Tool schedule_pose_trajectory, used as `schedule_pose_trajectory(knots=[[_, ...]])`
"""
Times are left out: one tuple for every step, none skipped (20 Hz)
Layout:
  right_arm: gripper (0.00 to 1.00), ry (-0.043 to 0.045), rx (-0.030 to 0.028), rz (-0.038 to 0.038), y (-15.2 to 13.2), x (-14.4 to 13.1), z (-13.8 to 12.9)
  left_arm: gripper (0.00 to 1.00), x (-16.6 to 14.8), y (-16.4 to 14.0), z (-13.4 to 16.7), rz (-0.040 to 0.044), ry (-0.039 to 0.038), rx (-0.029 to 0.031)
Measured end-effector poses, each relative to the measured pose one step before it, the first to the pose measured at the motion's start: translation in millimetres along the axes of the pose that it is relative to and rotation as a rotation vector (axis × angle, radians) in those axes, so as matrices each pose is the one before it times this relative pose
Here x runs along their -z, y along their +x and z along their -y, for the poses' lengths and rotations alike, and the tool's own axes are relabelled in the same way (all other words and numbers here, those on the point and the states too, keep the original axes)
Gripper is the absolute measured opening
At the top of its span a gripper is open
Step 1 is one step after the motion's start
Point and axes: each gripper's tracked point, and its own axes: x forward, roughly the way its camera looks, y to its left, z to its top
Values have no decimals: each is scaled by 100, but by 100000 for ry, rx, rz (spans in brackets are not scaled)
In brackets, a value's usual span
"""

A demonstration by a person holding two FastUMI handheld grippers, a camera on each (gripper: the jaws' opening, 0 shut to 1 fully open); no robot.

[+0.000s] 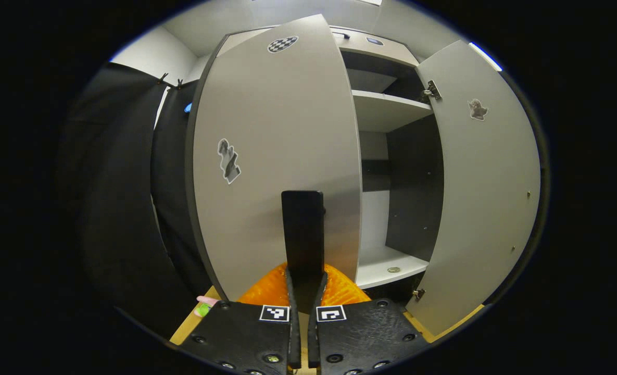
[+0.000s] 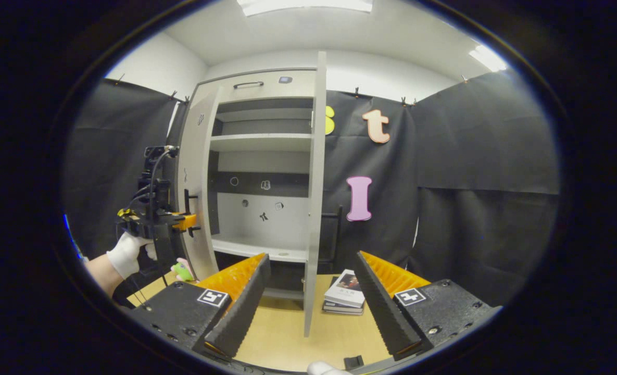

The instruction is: Open the right door of the double-door shoe cabinet with the right hand, and open the left door with the left hand.

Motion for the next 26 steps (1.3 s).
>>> schedule_pose_trajectory(knots=[[97, -29, -182, 18, 36, -46, -28, 5, 7, -378, -221, 187, -631, -282], [100, -103, -387, 239, 38, -179, -76, 5, 68, -428, -286, 75, -19, -292], [100, 9, 8, 598, 3, -245, 23, 5, 22, -420, -292, 228, 66, -368], [100, -123, 18, 471, -29, -203, 57, 4, 18, -456, -314, 93, -194, -276], [100, 153, 180, 309, 92, -78, -18, 4, 166, -281, -328, -274, -997, -204], [97, 219, -123, 396, 9, -79, -58, 4, 47, -58, -315, 241, -514, 461], [100, -155, 207, -306, 159, 13, -47, 0, -24, -871, -237, 721, -1622, 687], [97, -533, -290, -146, 75, 35, -70, 0, -75, -181, -112, 332, -897, 521], [97, -209, 620, 190, -7, -88, 139, 0, 102, -124, -216, -52, 32, 26], [100, 112, -261, 265, -33, -128, -43, 0, -6, -239, -202, 240, 772, -235], [100, 75, -55, -71, 55, 46, -145, 0, 83, -405, -439, 104, 829, -421], [97, -158, -158, 417, 9, -157, -104, 0, 17, -368, -364, 149, 277, -222], [100, -318, 336, 328, -11, -14, 11, 0, -24, -164, -388, -134, -657, -192], [100, -211, -12, 254, -22, -70, -36, 0, -16, -375, -429, 34, -746, -69], [97, -59, 115, 230, 7, -48, -117, 0, -25, -295, -360, 81, 92, -321], [97, -27, -233, 416, -79, -137, -84, 0, 92, -336, -564, 66, 616, -1230], [97, -94, 166, 362, 59, -83, -42, 0, 14, -333, -561, 160, 1526, -853], [97, -29, -142, 285, 22, -81, -82, 0, 51, -343, -562, 233, 824, -532], [97, 140, -411, -176, 79, 84, -300, 0, -2, -211, -587, 132, -108, -300], [97, 242, -398, 181, -54, -35, -244, 0, 70, -319, -675, -63, -861, -33], [97, 89, -325, -32, 39, 33, -202, 0, -59, -251, -570, -19, -589, -140], [97, 94, -392, 41, 21, -28, -215, 0, 67, -262, -736, -215, 284, -658], [97, 83, -539, -185, 50, 100, -236, 0, -10, -250, -943, 377, 485, -1201], [97, 78, -285, 180, 29, -18, -193, 0, 169, -152, -976, 210, 507, -853], [97, -145, -125, 126, 52, -40, -165, 0, 114, -223, -828, 518, -380, -625], [97, -50, -28, 4, 62, -17, -139, 0, -95, -68, -1024, 800, 518, -166]])
